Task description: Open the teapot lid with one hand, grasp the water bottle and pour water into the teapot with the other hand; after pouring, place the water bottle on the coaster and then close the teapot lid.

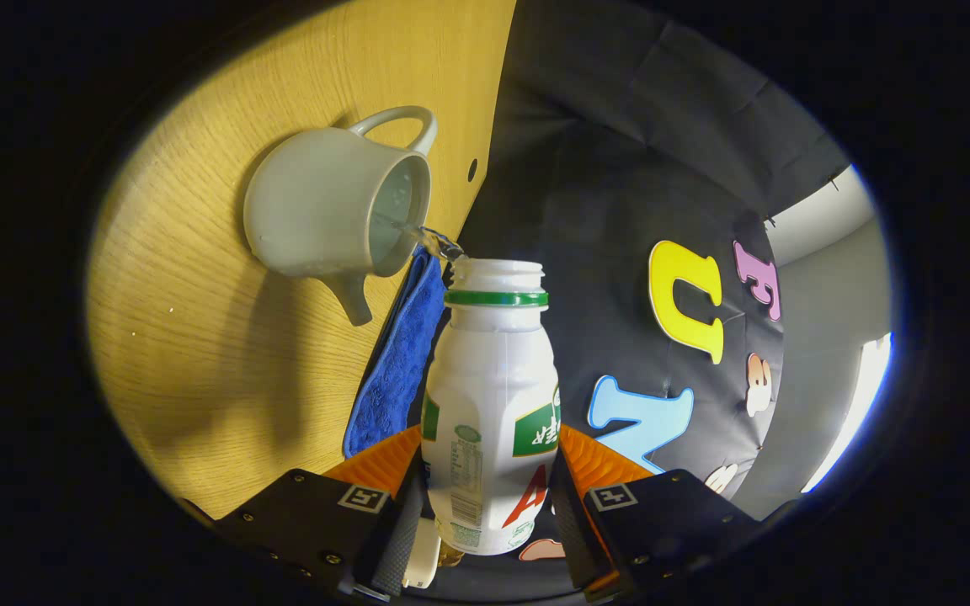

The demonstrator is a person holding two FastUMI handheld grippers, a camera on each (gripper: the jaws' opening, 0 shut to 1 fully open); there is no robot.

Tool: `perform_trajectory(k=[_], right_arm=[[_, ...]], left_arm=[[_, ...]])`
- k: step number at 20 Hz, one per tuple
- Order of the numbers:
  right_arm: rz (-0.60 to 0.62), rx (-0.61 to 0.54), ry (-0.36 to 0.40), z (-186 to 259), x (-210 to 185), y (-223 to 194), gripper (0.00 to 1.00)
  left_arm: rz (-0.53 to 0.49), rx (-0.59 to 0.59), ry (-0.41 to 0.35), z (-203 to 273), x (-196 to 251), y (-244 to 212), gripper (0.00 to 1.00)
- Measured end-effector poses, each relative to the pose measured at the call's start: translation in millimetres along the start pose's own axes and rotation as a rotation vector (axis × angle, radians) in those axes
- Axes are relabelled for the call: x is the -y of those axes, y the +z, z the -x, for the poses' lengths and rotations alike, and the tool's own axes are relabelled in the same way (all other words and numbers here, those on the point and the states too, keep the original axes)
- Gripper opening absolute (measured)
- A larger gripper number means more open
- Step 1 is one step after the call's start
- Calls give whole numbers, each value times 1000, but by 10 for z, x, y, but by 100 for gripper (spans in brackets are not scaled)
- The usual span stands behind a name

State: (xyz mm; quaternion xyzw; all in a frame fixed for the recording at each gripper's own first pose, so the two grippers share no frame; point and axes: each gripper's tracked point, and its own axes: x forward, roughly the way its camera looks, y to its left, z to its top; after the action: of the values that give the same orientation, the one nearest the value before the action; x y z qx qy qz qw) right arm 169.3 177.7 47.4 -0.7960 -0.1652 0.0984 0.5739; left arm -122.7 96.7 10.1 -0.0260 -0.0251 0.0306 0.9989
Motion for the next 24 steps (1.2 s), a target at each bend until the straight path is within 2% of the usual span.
perform_trajectory(k=[1, 3, 4, 5, 7, 8, 9, 10, 11, 12, 15, 16, 17, 18, 24], right_arm=[[12, 4, -5, 7, 18, 9, 71], [33, 7, -13, -4, 58, 12, 71], [41, 8, -15, -14, 65, 17, 71], [48, 11, -19, -18, 80, 21, 71], [62, 15, -25, -25, 116, 27, 71], [70, 15, -31, -19, 126, 28, 71], [78, 16, -35, -17, 134, 35, 71], [85, 18, -38, -15, 139, 35, 71], [92, 19, -40, -12, 138, 39, 71], [99, 23, -41, -8, 140, 50, 71], [128, 24, -45, -8, 163, 52, 71], [142, 24, -52, -20, 181, 51, 71], [152, 25, -56, -15, 190, 49, 71], [161, 28, -55, -20, 184, 53, 71], [203, 39, -75, -72, 242, 63, 71]], left_arm=[[-2, 1, 1, 2, -2, 8, 12], [-3, 0, 2, -9, -3, -1, 12], [-3, 0, 2, -6, -7, 7, 16], [-3, 0, 1, -8, -2, 9, 12], [-5, 0, 3, -13, -15, 16, 12], [-5, 0, 3, -13, -11, 4, 16], [-4, -1, 2, -2, -8, 8, 12], [-5, 1, 1, -2, -5, 6, 16], [-9, 1, -1, 4, -2, 16, 12], [-12, 1, -1, 0, 0, 11, 16], [-14, -4, -2, -1, 5, 3, 16], [-13, -5, -2, -4, 11, -5, 12], [-13, -6, -2, 0, 8, 2, 12], [-14, -7, -1, -1, 2, -10, 16], [-16, -9, 1, 0, -5, -12, 16]])
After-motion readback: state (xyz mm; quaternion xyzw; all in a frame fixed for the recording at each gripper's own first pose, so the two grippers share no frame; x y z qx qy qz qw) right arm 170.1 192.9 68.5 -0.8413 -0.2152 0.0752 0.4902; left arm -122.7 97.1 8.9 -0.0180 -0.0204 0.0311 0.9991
